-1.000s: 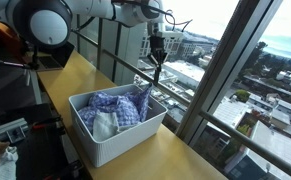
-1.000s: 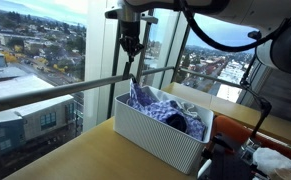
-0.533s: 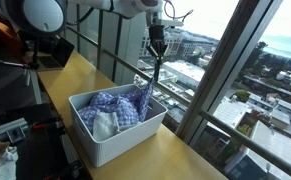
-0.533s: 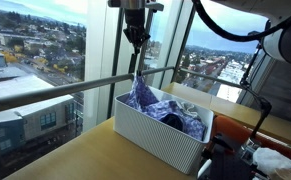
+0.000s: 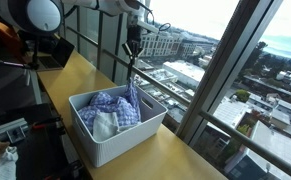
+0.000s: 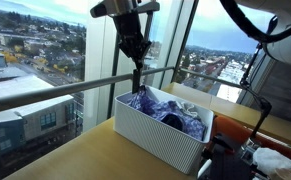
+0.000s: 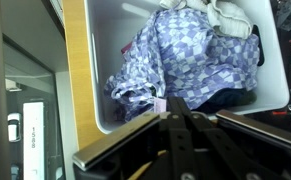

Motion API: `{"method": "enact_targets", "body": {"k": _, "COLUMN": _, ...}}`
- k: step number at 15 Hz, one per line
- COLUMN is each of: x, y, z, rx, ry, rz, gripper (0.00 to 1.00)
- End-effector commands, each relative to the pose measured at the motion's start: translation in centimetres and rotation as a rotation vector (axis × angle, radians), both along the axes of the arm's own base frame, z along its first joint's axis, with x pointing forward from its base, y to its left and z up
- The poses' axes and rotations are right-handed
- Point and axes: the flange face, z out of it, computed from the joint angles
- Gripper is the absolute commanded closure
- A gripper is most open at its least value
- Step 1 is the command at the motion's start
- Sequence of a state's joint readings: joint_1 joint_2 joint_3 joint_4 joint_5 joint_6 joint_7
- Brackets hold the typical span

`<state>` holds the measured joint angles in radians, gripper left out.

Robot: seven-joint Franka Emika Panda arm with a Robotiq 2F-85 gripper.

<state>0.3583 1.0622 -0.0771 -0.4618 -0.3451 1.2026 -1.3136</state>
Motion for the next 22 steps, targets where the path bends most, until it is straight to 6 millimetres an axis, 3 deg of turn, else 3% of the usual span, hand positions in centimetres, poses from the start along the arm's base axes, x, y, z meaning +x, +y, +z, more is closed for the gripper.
{"method": "enact_targets", "body": {"k": 1, "x": -1.3, "y": 1.0, "z": -3.0, "rx": 0.011, "ry": 0.112, "rz": -0.040, "gripper": 1.00}}
{"method": "enact_targets", "body": {"k": 9, "x": -1.8, "y": -2.1, "z": -10.0, "rx": -0.079, "ry": 0.292, "rz": -0.078, "gripper": 1.00}}
{"method": "enact_targets", "body": {"k": 10, "x": -1.8, "y": -2.4, "z": -10.7, "rx": -0.084, "ry": 0.304, "rz": -0.078, "gripper": 0.74}}
{"method": "enact_targets", "body": {"k": 12, "x": -1.7, "y": -3.0, "z": -11.6, "rx": -0.089, "ry": 0.316, "rz": -0.081, "gripper": 0.66}}
{"method": "enact_targets", "body": {"k": 13, "x": -1.7, "y": -2.5, "z": -11.7, "rx": -0.079, "ry": 0.299, "rz": -0.089, "gripper": 0.85}}
{"method": "enact_targets", "body": {"k": 14, "x": -1.6, "y": -2.8, "z": -12.2, "rx": -0.081, "ry": 0.306, "rz": -0.091, "gripper": 0.52}}
{"method": "enact_targets", "body": {"k": 15, "x": -1.6, "y": -2.8, "z": -11.8, "rx": -0.082, "ry": 0.298, "rz": -0.095, "gripper": 0.45}}
{"method": "enact_targets", "body": {"k": 16, "x": -1.6, "y": -2.9, "z": -12.6, "rx": -0.083, "ry": 0.310, "rz": -0.093, "gripper": 0.62}}
{"method": "enact_targets", "body": {"k": 19, "x": -1.6, "y": -2.8, "z": -12.4, "rx": -0.081, "ry": 0.305, "rz": -0.092, "gripper": 0.45}}
{"method": "enact_targets", "body": {"k": 22, "x": -1.6, "y": -2.8, "z": -12.4, "rx": -0.081, "ry": 0.304, "rz": -0.091, "gripper": 0.45}}
